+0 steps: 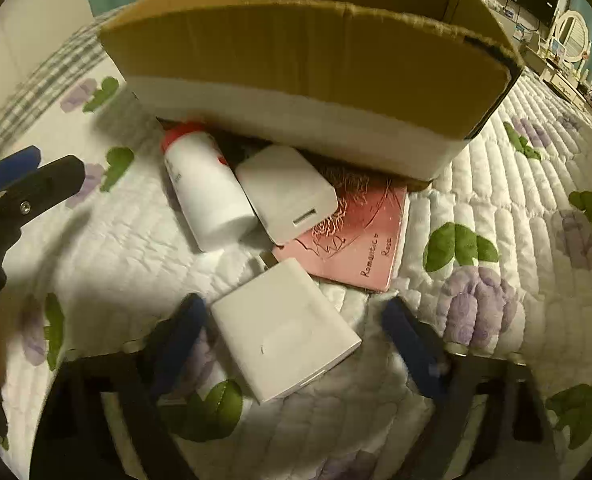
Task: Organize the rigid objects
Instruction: 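Release the black cylinder into the box with the right gripper, then grasp the white power bank with the right gripper while the left gripper grasps the red-capped white bottle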
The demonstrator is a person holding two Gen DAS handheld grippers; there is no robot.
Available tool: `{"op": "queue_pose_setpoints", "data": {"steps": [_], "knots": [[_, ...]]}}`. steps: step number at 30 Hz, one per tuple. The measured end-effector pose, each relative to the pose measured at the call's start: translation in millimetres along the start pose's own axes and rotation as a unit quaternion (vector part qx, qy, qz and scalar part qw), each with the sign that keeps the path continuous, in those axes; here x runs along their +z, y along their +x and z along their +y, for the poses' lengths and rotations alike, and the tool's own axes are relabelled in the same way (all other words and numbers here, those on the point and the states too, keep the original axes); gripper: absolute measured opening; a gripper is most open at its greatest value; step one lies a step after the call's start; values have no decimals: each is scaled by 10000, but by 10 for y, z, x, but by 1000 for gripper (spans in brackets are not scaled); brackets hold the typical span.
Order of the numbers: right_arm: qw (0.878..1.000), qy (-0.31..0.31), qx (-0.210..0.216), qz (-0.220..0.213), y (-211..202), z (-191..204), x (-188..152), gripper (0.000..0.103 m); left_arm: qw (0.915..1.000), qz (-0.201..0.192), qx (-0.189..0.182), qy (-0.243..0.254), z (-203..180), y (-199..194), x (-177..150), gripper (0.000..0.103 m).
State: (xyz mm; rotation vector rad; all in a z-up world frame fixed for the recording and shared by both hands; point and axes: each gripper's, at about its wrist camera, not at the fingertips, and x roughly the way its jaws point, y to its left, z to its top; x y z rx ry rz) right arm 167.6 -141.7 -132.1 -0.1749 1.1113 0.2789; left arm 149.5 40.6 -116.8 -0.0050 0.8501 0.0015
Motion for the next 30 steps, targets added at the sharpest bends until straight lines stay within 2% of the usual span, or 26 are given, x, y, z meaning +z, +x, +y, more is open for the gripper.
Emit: {"op": "queue_pose_setpoints", "data": {"steps": [3,8,12,15,17,20,23,27,29,30], "knots": [[9999,-39,133,-53,-29,53,-43,68,9999,71,49,87,-35,26,-30,83],[9995,-5,87,-296,-204,97,-105,68,9994,123,98,308,-143,26,-25,83],[9959,455,204,-753,-468,-140,-65,68,9983,342,-127,454,-318,56,45,83],[9934,667,-13,-932,-526,-361,35,68,9966,587,-147,554,-513,175,110,83],[9911,890,-63,-986,-536,-538,76,68,9968,659,-90,434,-580,270,160,83],[9882,1200,161,-944,-528,-697,40,68,9967,803,-24,132,-603,447,189,83],[9883,1193,188,-930,-531,-706,39,68,9963,807,-192,-212,-609,583,223,83],[9881,1178,289,-948,-545,-722,57,68,9973,697,174,-130,-676,703,268,83],[9878,1193,312,-951,-544,-709,52,68,9969,756,102,-214,-642,719,298,78],[9877,1203,319,-945,-548,-710,37,68,9966,801,-17,-208,-629,719,302,71]]}}
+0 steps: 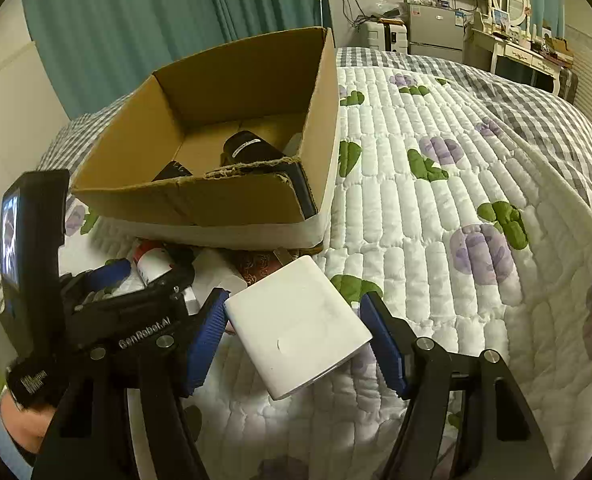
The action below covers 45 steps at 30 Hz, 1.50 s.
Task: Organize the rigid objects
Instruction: 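Grasp the white power bank with the right gripper while the left gripper grasps the red-capped white bottle, then lower the red-capped bottle into the box and open the left gripper while the right gripper carries the power bank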
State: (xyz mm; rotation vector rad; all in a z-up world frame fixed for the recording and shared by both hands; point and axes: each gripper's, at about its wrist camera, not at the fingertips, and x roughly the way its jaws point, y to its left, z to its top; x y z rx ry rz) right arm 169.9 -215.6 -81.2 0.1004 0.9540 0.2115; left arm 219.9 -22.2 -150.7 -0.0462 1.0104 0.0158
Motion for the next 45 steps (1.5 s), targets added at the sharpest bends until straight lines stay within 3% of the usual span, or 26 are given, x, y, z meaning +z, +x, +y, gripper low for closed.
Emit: {"op": "queue_pose_setpoints", "data": {"steps": [4,9,13,18,21,25,30,38,45], "knots": [[10000,-14,-19,22,12,18,-3,68,9996,152,-114,222,-24,-64,-47,66],[10000,-24,-6,14,7,35,-9,68,9969,389,-579,355,-53,-156,-154,63],[10000,25,20,21,12,15,-3,68,9965,341,-548,534,-85,-156,-174,62],[10000,27,13,33,18,21,-5,68,9961,548,-603,337,-126,79,-170,64],[10000,46,16,31,14,19,-5,68,9963,379,-508,575,-195,24,-195,58],[10000,41,16,-2,-2,28,-3,68,9952,278,-747,574,-165,-167,-204,45],[9998,-17,168,-140,-123,100,13,68,9933,-163,-686,916,-165,-563,-159,37],[9975,-375,-1,-595,-572,279,206,68,9898,-690,-632,1072,-141,-1062,23,36],[9924,-721,61,-996,-1124,487,664,68,9839,-1188,-602,1188,-7,-1537,415,36]]}}
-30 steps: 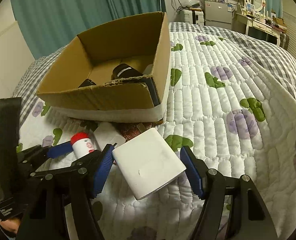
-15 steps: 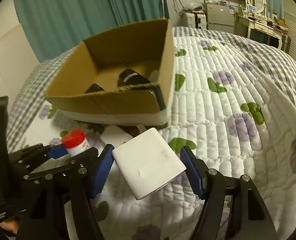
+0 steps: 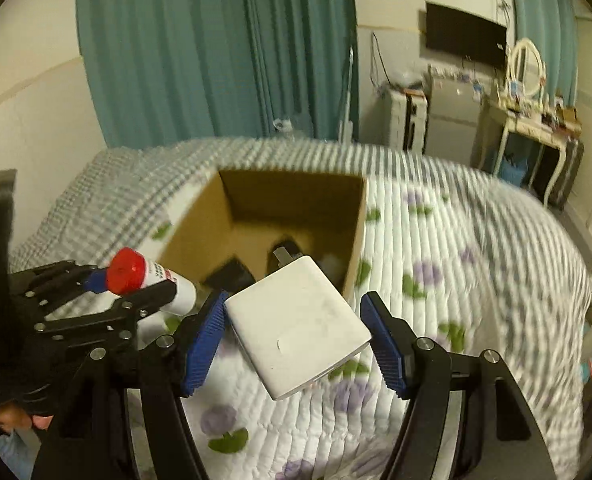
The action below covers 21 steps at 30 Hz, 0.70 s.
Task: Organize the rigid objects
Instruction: 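Lower the red-capped bottle into the box and open the left gripper while the right gripper carries the power bank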
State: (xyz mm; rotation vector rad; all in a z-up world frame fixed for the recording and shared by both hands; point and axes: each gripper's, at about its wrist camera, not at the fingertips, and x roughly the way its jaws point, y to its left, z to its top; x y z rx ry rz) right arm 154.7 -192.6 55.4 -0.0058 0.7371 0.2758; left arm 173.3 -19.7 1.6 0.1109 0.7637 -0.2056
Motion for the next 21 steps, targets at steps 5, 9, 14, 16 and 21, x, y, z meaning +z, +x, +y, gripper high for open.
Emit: {"op": "queue_pose_setpoints", "data": {"steps": [5,9,14,16,21], "knots": [[9994,44,262,-219,-65,27,488,68,9996,-221,137,75,126,1,399,36],[9990,29,290,-335,135,19,737,68,9999,-32,98,-2,239,255,604,36],[9991,-28,290,-292,598,-33,875,68,9996,133,223,111,277,710,639,36],[9993,-80,242,-283,752,-56,885,68,9995,263,169,62,311,919,616,36],[9996,-54,233,-135,1104,-167,784,68,9989,448,166,36,351,1328,557,37]]}}
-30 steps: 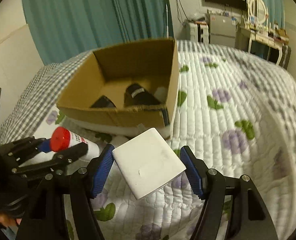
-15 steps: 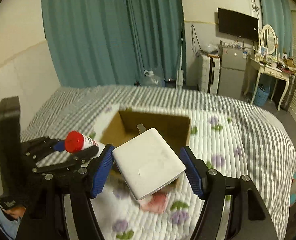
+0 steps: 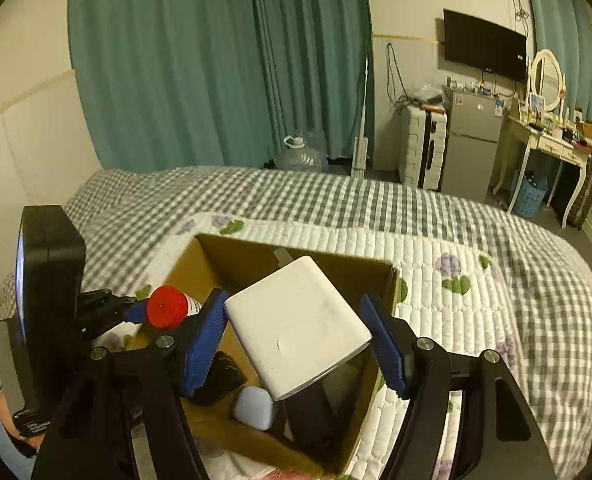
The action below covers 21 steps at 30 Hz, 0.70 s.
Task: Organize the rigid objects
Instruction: 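Lower the red-capped bottle into the box and open the left gripper while the right gripper carries the power bank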
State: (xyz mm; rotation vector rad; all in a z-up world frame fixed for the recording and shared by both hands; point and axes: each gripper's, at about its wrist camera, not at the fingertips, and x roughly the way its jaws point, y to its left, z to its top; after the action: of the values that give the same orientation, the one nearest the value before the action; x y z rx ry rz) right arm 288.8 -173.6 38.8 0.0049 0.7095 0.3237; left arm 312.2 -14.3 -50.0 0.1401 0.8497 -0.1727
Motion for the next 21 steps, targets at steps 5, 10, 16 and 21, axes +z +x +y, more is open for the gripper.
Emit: {"op": "queue_pose_setpoints", "data": {"steps": [5,10,16,21], "knots": [[9999,-82,-105,88,256,-103,-102,68,9999,-39,118,-24,-20,177,-17,37],[9999,-7,-77,114,353,-166,-132,68,9990,-382,215,42,-20,11,60,43],[9999,60,-52,110,445,-160,-123,68,9975,-652,253,-96,145,-283,91,43],[9999,89,-50,115,596,-146,-122,68,9966,-762,243,-193,195,-439,14,43]]}}
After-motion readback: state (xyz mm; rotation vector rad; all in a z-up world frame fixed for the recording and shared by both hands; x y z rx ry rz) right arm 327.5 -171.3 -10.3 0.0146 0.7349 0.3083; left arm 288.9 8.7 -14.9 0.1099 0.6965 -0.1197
